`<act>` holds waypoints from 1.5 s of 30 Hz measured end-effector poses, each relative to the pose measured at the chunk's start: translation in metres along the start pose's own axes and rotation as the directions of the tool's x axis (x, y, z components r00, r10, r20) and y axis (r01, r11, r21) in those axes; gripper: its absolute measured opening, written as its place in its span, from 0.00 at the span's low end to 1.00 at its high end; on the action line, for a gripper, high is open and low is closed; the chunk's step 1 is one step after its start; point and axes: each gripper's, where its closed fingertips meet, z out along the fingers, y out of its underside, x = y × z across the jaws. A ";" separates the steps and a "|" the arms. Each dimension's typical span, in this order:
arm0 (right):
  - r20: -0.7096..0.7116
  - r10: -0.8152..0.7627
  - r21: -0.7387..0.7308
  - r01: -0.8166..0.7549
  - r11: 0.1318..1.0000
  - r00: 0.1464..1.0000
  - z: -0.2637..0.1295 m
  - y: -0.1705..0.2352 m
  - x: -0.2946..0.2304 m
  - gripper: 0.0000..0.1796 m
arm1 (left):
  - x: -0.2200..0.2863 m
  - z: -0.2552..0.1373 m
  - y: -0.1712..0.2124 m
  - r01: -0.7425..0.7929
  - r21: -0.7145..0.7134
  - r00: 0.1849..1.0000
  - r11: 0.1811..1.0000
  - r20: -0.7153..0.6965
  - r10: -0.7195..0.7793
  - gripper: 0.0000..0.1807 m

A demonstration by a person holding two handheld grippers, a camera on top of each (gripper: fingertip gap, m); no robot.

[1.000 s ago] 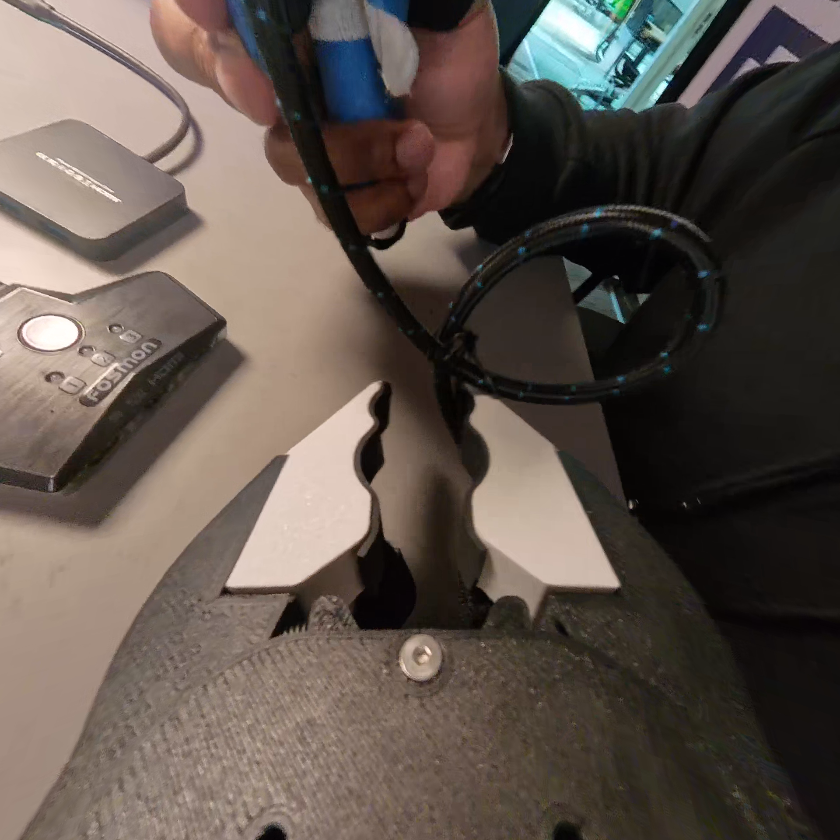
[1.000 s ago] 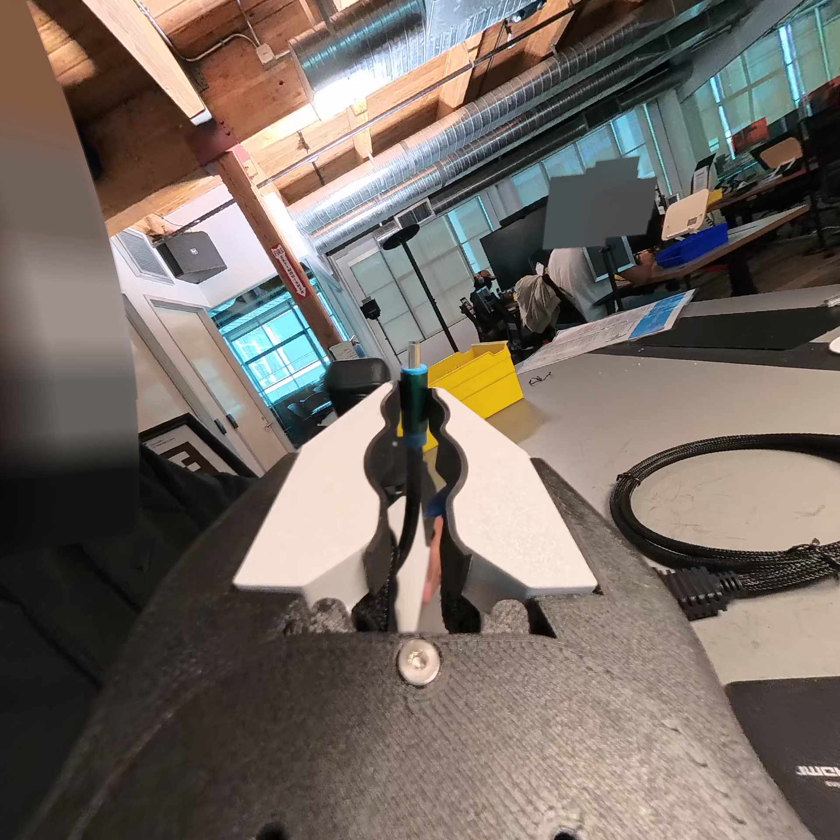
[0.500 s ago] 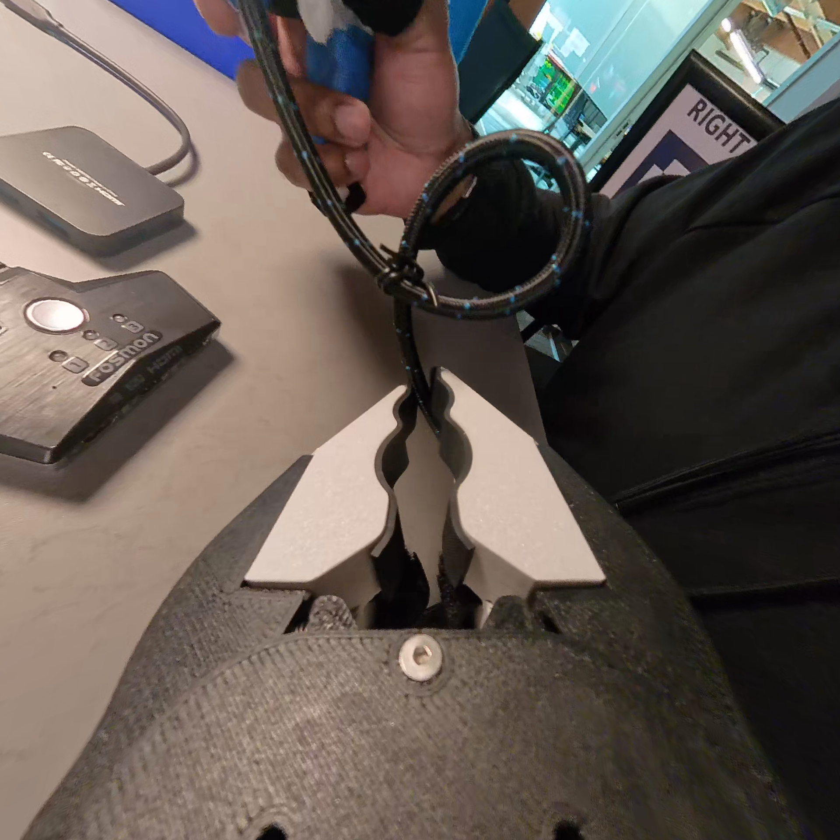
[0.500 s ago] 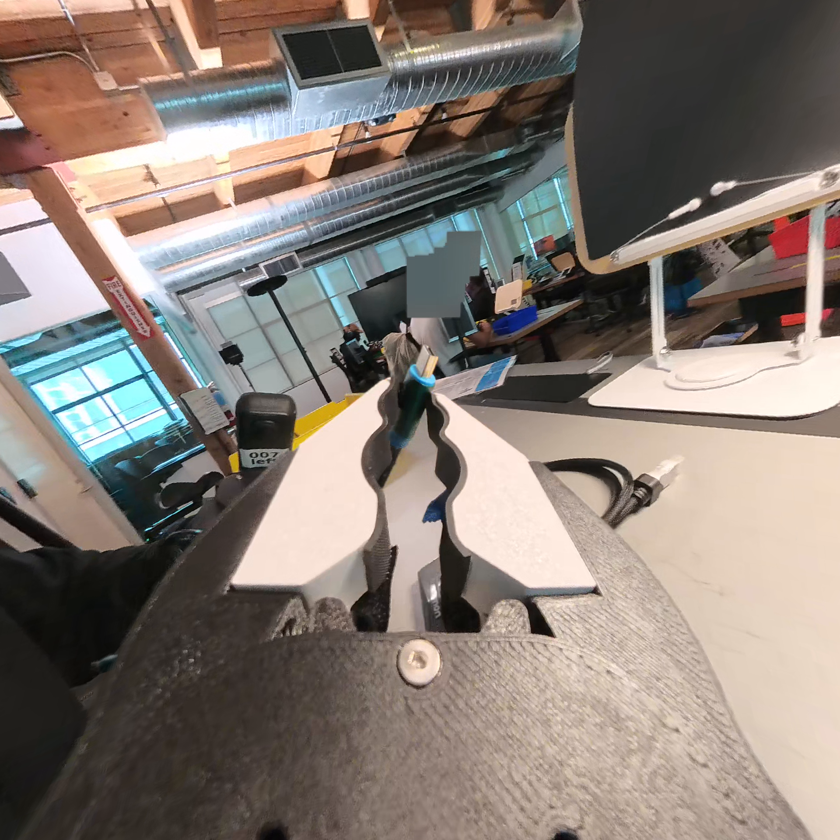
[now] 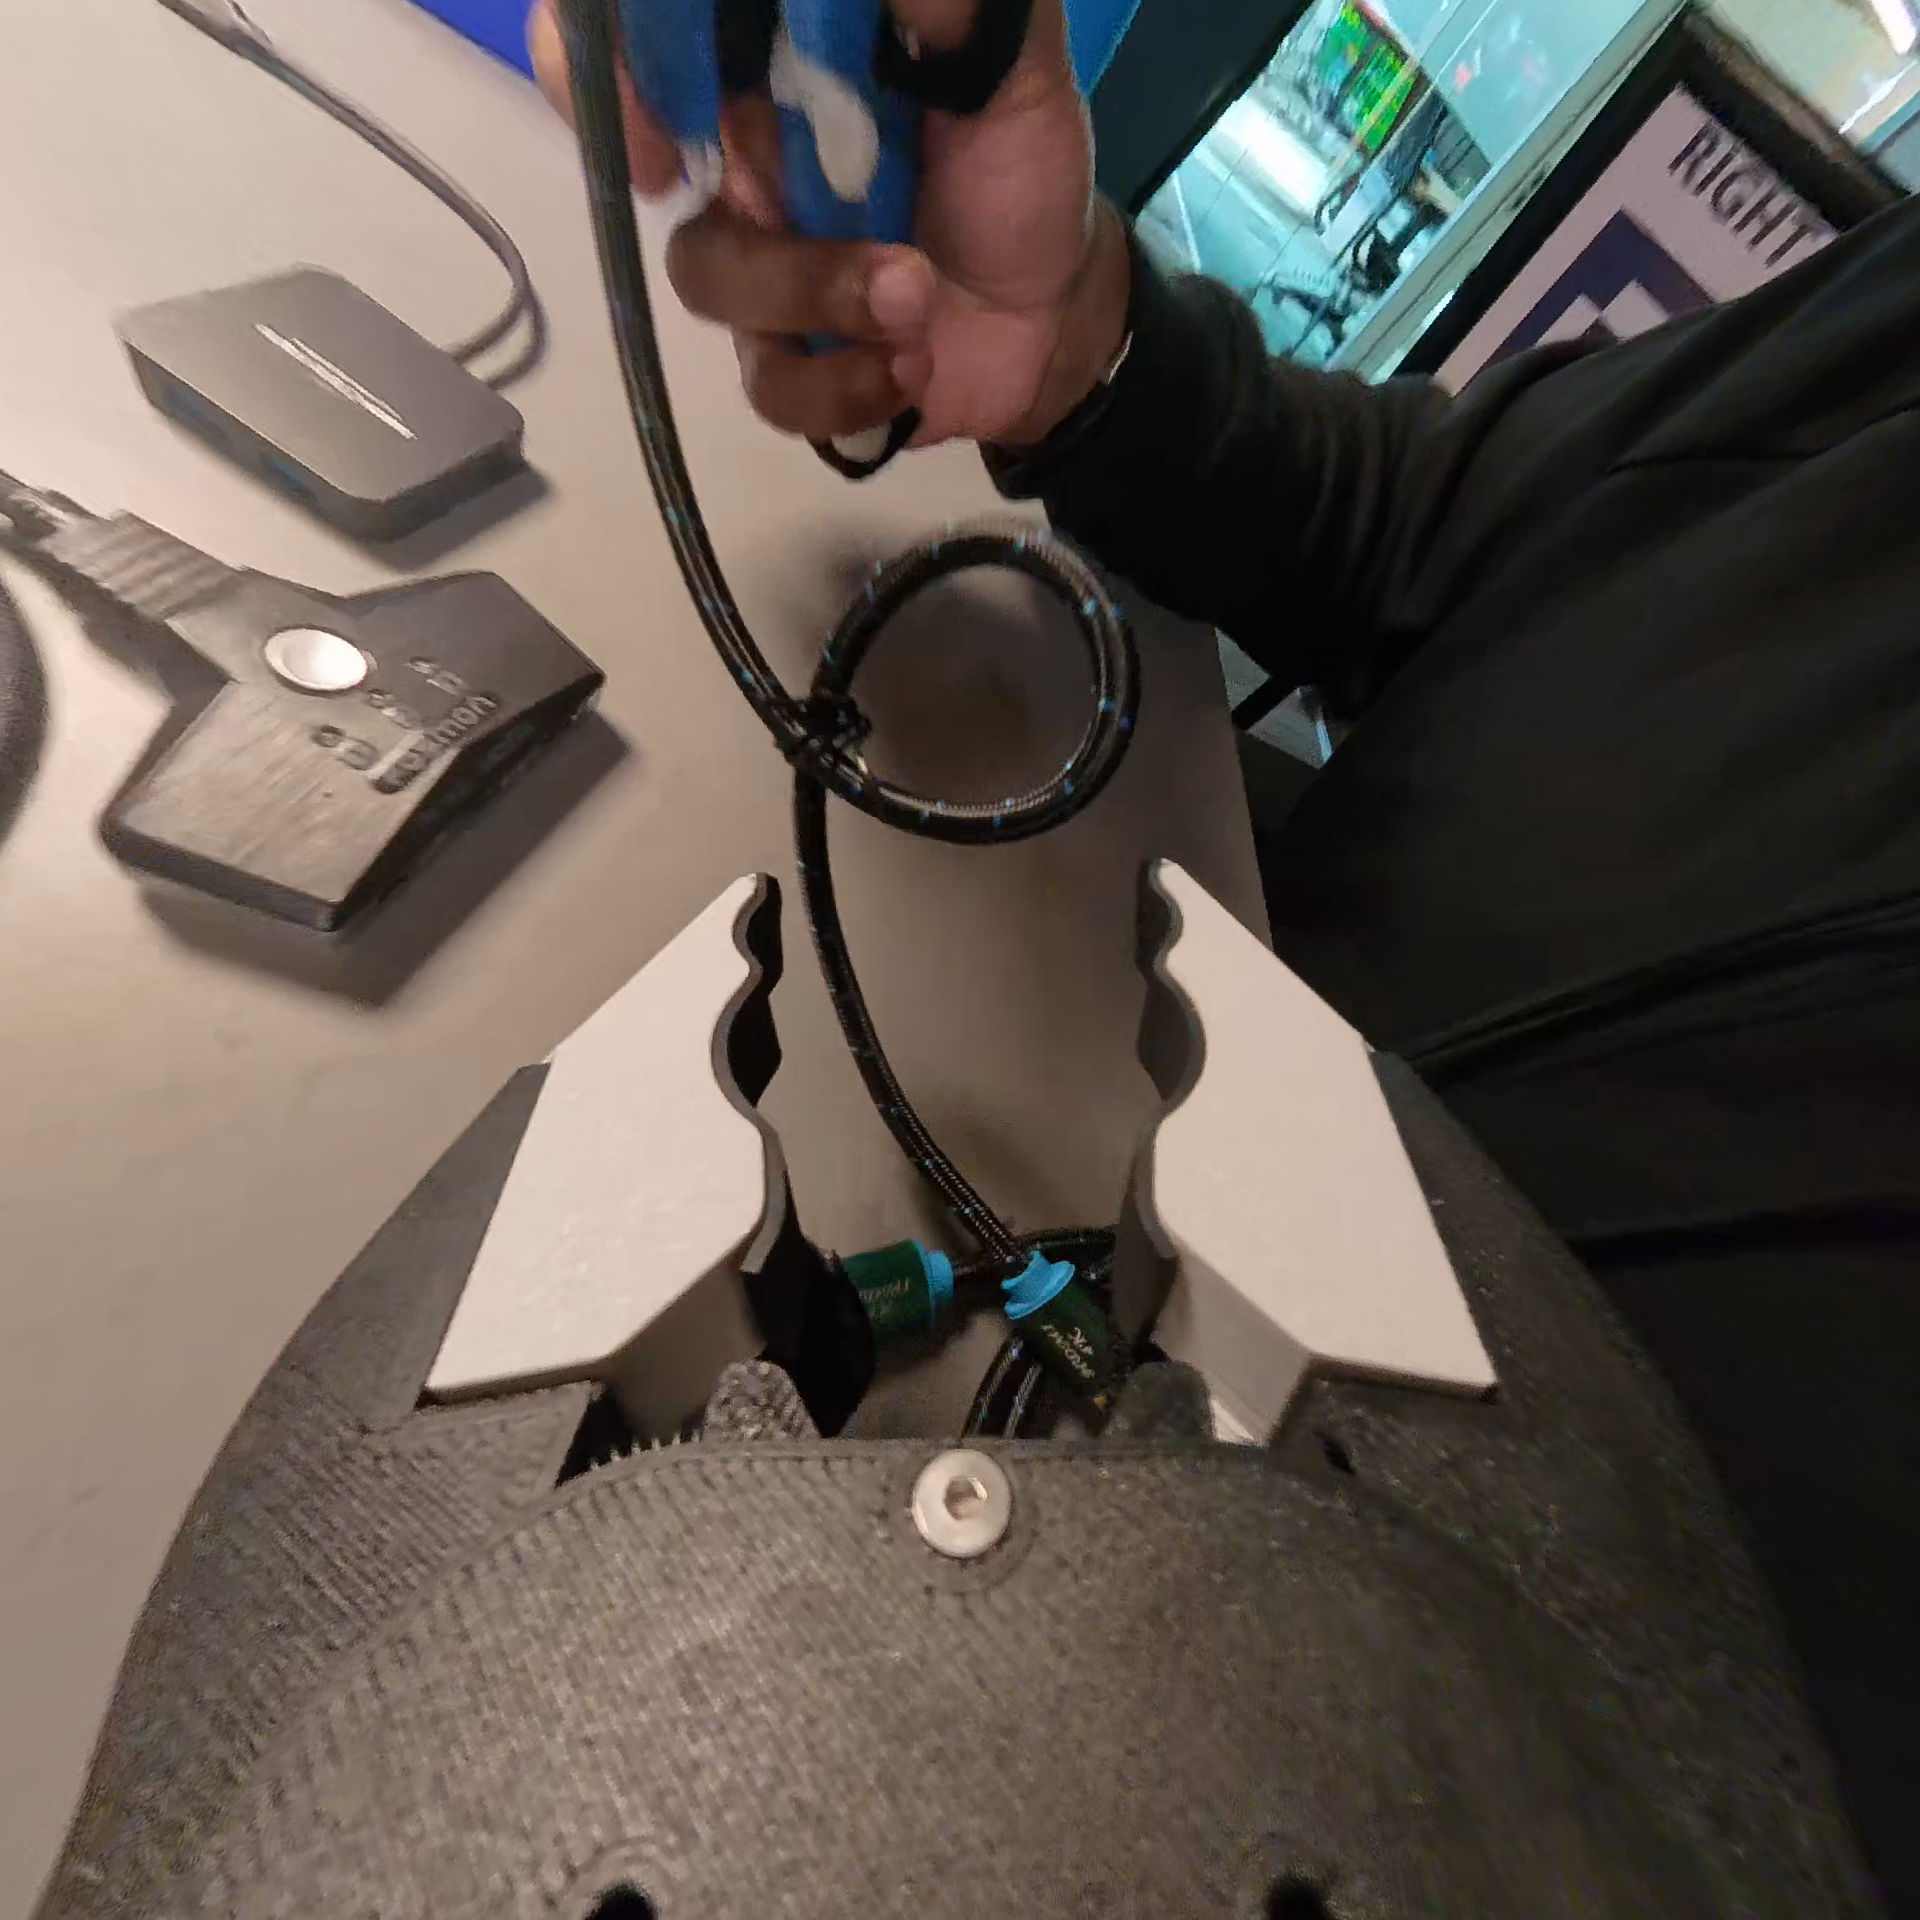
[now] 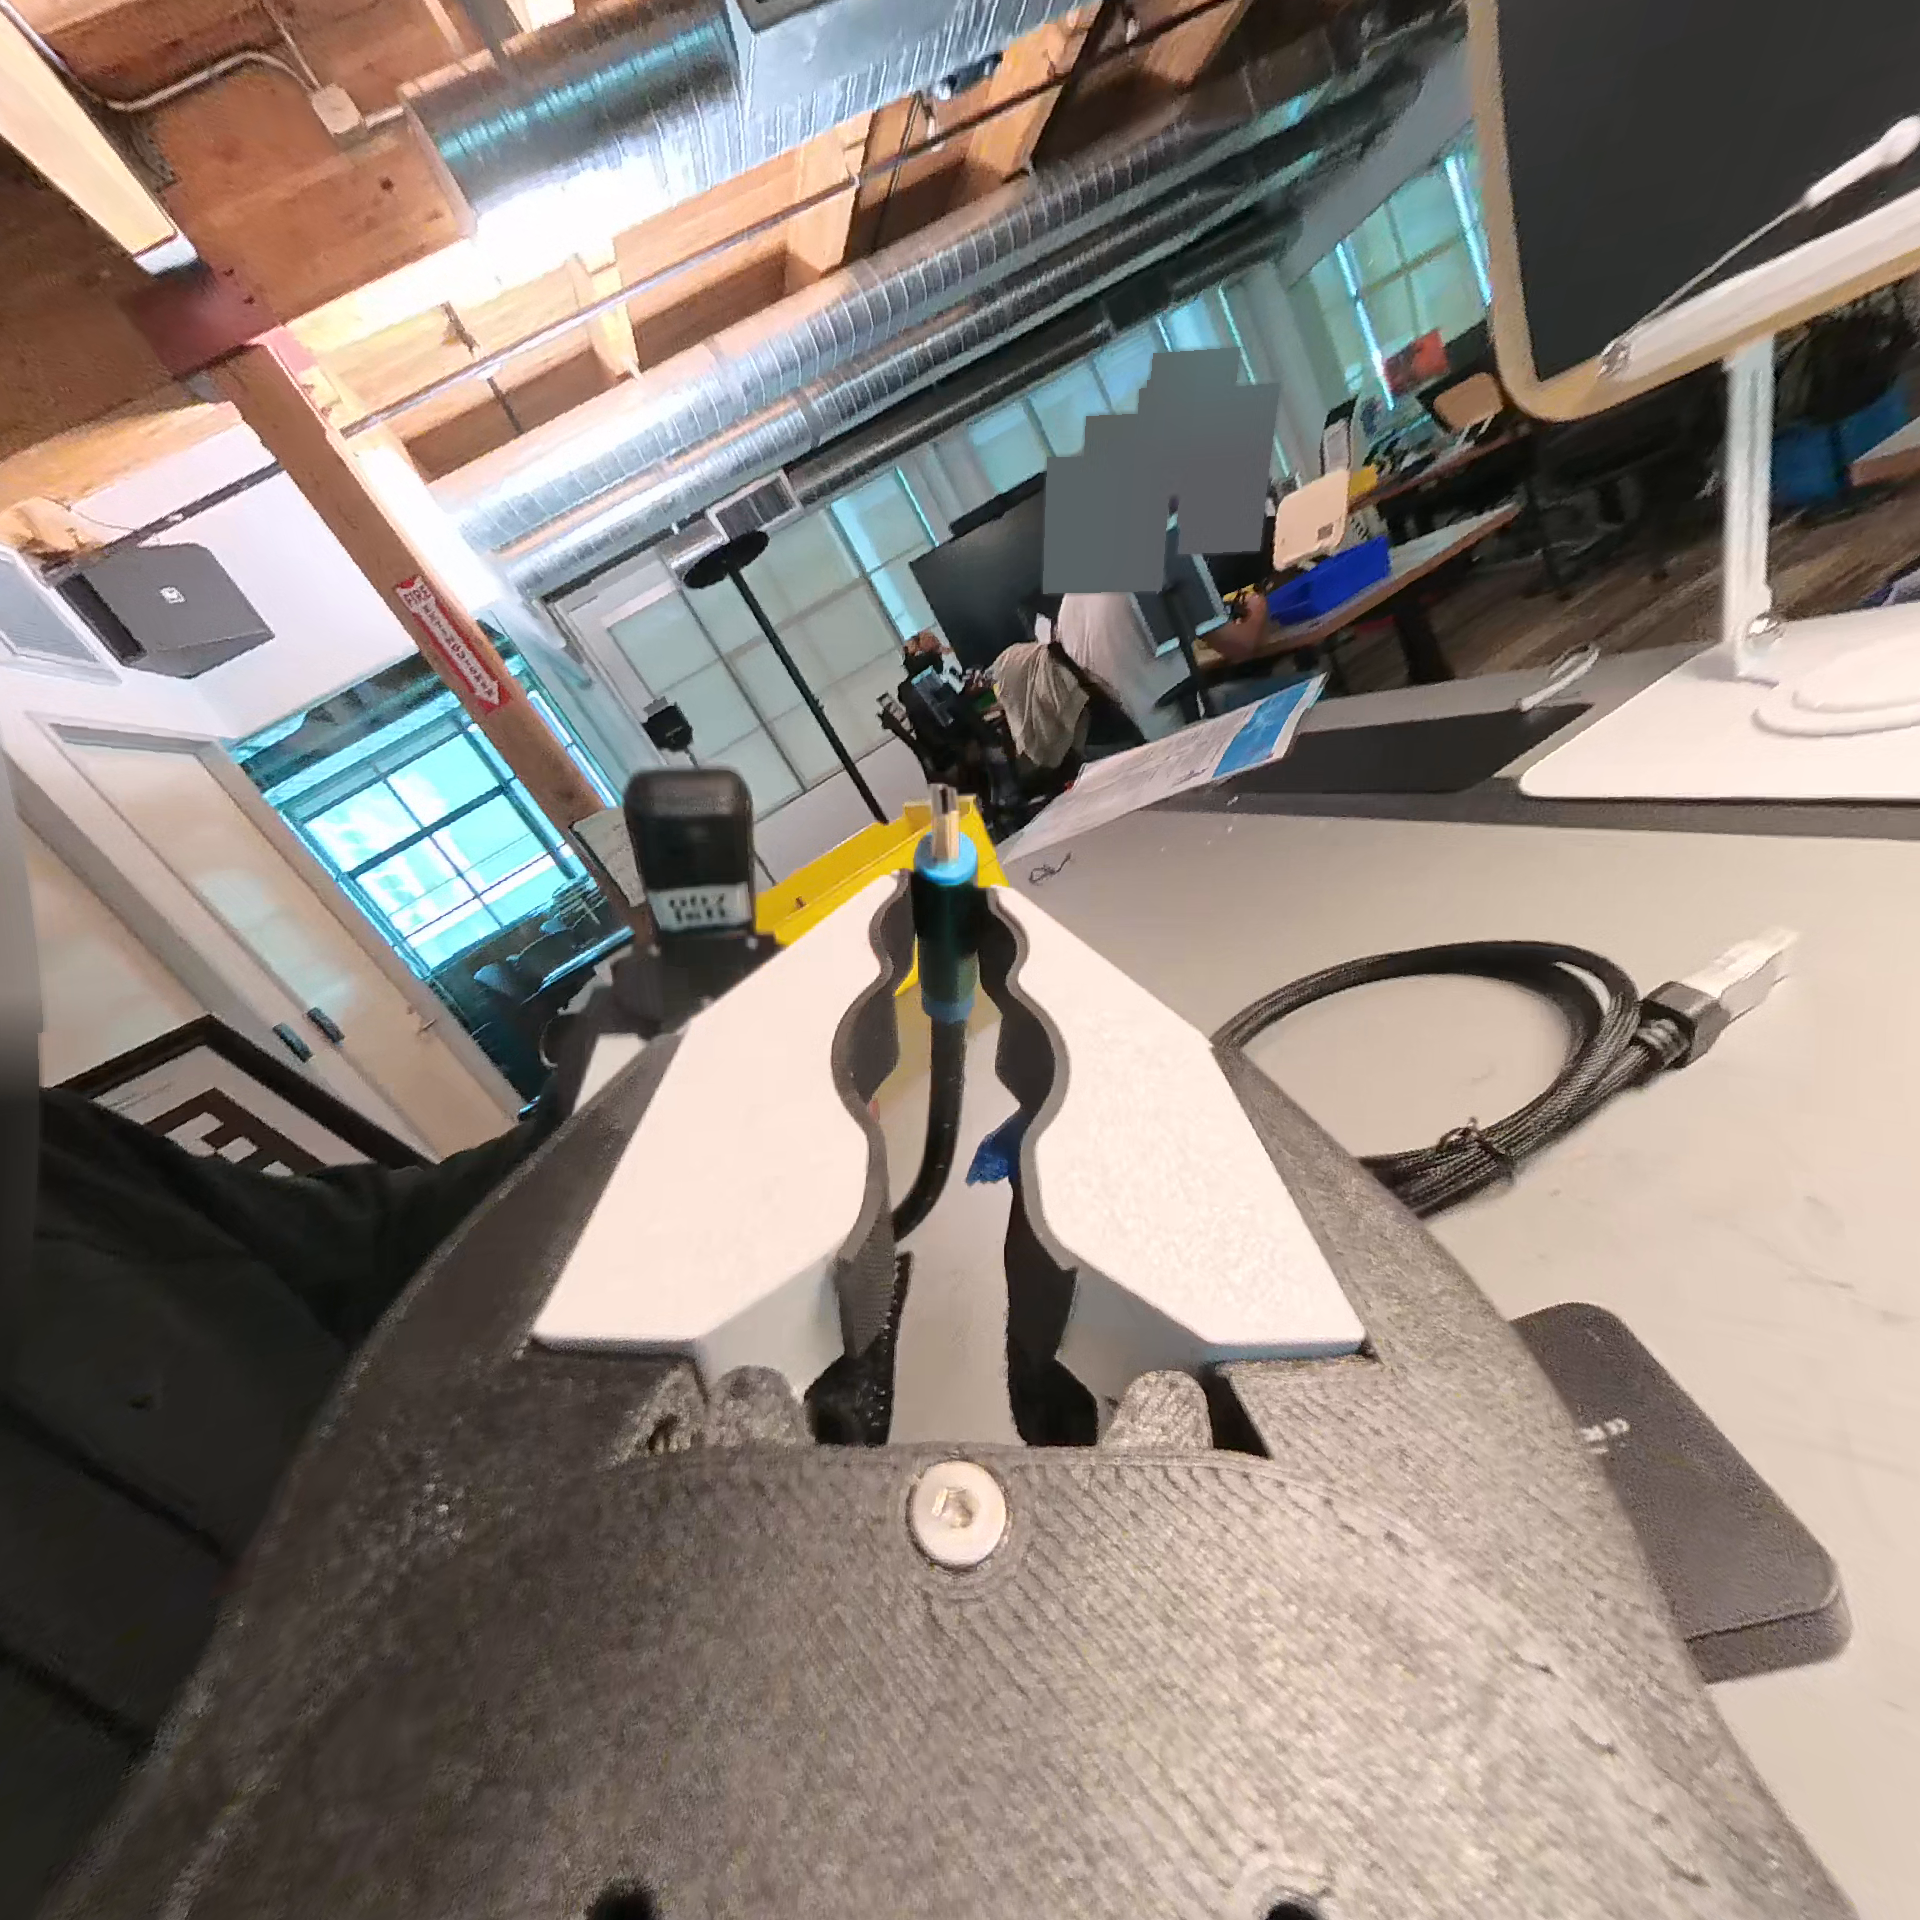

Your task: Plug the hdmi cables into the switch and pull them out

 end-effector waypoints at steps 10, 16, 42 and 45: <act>0.119 0.178 -0.212 -0.150 0.966 0.977 0.013 0.038 -0.021 0.07 | -0.020 -0.028 -0.063 0.059 0.234 0.994 0.970 0.079 -0.080 0.35; 0.168 0.205 -0.246 -0.161 0.956 0.964 0.018 0.051 -0.033 0.07 | -0.035 0.027 -0.072 0.084 0.236 0.991 0.968 0.086 -0.107 0.28; -0.006 -0.294 -0.476 0.256 0.841 0.956 0.012 0.100 0.014 0.18 | -0.041 0.051 -0.004 0.370 0.097 0.924 0.924 0.061 -0.377 0.03; 0.019 -0.247 -0.491 0.224 0.842 0.969 0.013 0.107 0.008 0.09 | -0.035 0.055 -0.005 0.385 0.087 0.921 0.919 0.022 -0.388 0.03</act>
